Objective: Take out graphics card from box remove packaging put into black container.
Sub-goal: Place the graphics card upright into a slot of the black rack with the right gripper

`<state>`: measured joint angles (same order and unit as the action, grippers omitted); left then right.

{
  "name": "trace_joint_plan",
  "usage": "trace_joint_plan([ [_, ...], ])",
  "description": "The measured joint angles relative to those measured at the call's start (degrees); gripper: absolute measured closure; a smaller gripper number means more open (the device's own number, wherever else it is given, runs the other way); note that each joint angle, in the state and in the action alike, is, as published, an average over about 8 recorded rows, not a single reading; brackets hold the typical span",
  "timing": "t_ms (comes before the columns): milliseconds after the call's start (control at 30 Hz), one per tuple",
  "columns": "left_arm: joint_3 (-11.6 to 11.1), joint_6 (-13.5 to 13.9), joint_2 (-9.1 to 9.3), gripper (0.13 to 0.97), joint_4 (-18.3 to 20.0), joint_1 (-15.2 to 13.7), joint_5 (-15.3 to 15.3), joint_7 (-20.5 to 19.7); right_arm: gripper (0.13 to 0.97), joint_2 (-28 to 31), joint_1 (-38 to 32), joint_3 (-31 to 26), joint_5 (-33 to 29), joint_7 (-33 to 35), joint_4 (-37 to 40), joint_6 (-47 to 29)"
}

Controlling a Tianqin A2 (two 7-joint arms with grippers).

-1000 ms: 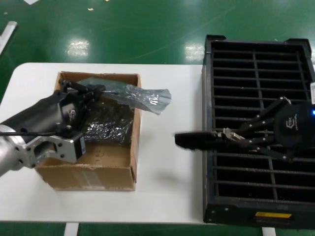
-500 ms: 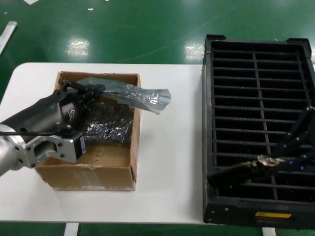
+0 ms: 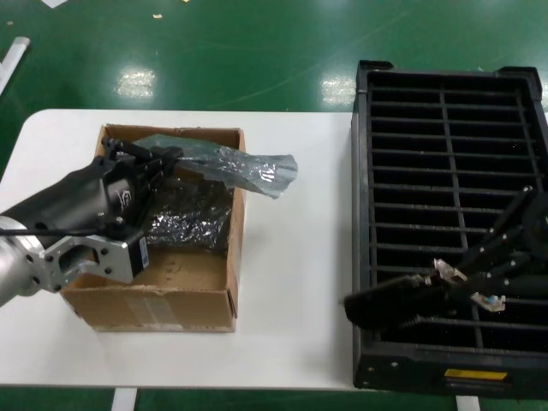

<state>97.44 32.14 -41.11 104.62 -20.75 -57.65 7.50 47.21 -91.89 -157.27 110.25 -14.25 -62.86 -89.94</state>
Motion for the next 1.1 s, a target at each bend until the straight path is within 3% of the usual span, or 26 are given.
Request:
trace_joint_plan([
  [300,0.0,0.0,0.0,0.959,0.0,0.0,0.0,0.0,0.909,-1.4,0.1,-0.2,-0.1,-4.4,5.7,0.0],
  [1100,0.0,0.0,0.0,0.959,0.0,0.0,0.0,0.0,0.909,-3.4,0.8,-0.5,-12.4,-4.5,8.8,0.0],
])
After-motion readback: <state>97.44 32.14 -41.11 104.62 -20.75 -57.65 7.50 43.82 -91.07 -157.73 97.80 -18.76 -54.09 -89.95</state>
